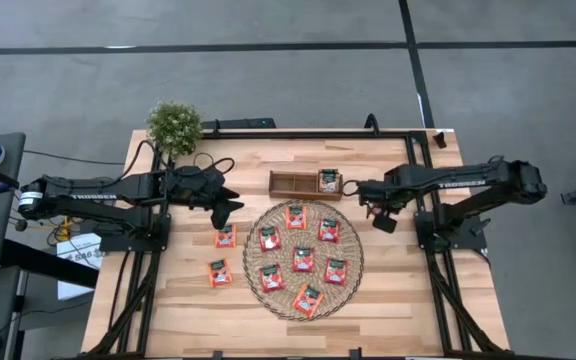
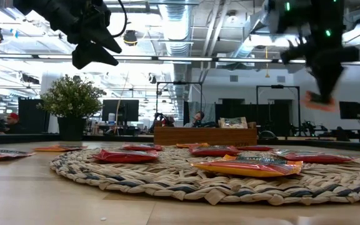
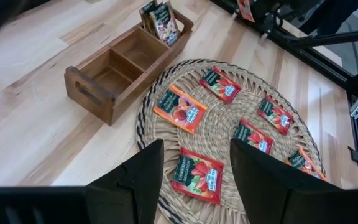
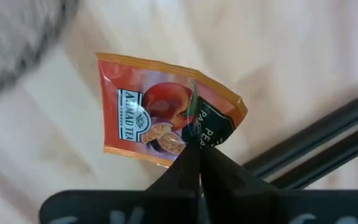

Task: Pick & Place Tea
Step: Put the pink tea bag into the middle section of the wooden organizer

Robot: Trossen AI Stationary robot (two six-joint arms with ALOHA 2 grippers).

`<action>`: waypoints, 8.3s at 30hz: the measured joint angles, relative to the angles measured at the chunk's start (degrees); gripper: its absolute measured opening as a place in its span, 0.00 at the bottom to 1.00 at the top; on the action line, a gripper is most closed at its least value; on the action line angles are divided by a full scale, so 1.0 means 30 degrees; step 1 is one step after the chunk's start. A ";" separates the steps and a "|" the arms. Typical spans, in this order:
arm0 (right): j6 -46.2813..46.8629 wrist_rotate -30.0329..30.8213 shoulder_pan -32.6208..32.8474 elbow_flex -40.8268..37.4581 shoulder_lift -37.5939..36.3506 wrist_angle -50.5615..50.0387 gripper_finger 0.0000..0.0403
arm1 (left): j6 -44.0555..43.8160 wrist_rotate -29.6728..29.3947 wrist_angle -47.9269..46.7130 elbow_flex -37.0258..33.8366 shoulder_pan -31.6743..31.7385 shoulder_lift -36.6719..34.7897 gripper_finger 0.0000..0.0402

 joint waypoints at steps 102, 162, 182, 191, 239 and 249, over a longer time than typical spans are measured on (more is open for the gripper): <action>-1.3031 1.0110 -0.1020 1.5283 1.6997 0.4944 0.24 | 0.0023 -0.2127 -0.2974 0.0007 0.0058 -0.0025 0.44; -1.2423 -0.4916 -0.0484 1.7947 1.7711 0.3955 0.40 | -0.1430 -0.2422 -0.6530 0.0007 0.0015 -0.0051 0.44; -1.2506 -0.4926 -0.1136 1.7954 1.9577 0.3954 0.46 | -0.1565 -0.2579 -0.6530 0.0007 0.0015 -0.0051 0.44; -1.2506 -0.4860 -0.1635 1.7954 1.9577 0.4117 0.44 | -0.1829 -0.2594 -0.6522 0.0007 0.0015 -0.0051 0.44; -1.1905 -0.4541 -0.1104 1.8640 1.6873 0.1729 0.00 | -0.1838 -0.2623 -0.5163 0.0007 0.0015 -0.0044 0.44; -1.0998 -0.2274 -0.2390 1.8708 1.3673 0.1293 0.00 | -0.1619 -0.2520 -0.4413 0.0007 0.0015 -0.0044 0.44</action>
